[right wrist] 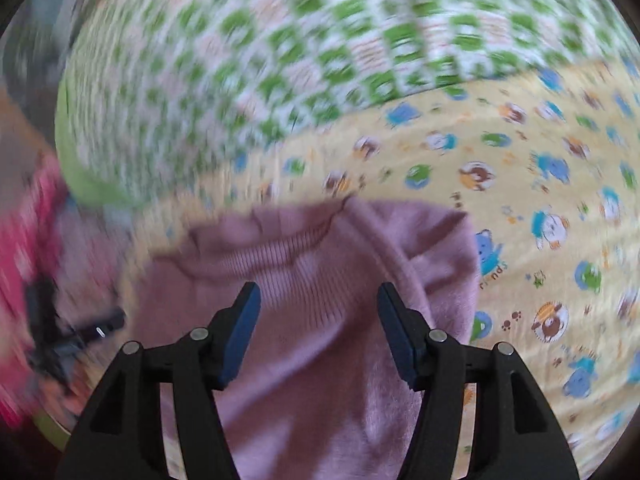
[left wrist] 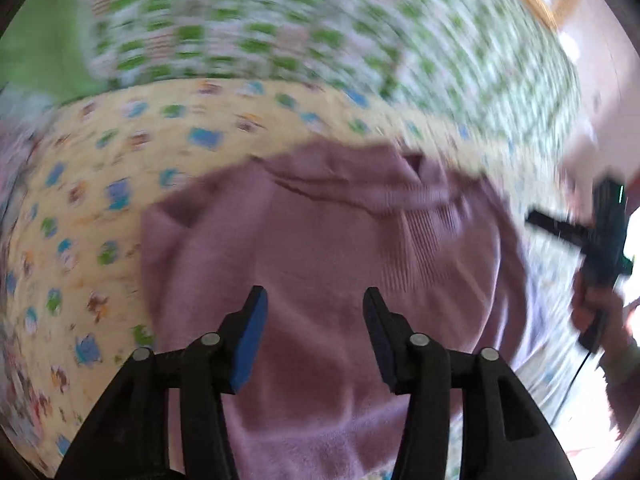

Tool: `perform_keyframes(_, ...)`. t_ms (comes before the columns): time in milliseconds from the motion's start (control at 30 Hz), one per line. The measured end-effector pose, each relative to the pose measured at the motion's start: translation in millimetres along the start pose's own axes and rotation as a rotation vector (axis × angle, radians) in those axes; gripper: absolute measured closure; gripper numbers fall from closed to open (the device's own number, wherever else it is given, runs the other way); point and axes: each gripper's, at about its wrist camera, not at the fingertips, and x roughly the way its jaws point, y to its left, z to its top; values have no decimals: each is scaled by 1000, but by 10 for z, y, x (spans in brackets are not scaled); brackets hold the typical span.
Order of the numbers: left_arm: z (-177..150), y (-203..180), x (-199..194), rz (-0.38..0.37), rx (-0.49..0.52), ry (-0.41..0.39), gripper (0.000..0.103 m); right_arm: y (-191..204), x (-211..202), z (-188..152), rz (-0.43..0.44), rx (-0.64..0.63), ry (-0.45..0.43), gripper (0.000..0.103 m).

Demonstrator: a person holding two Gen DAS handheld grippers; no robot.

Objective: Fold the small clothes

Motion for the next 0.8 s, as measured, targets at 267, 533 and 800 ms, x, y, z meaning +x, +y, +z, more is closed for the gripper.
perform_keyframes(267,229,-16,326,168,115,17,41,60,283,211,-83,-165,34,41)
perform_keyframes(533,509,303,646,204,179,80,34,79,571,295,-125,-319,103,41)
perform_keyframes(800,519,322,885,214,200,99,97,19,471,346,-72,-270,68,98)
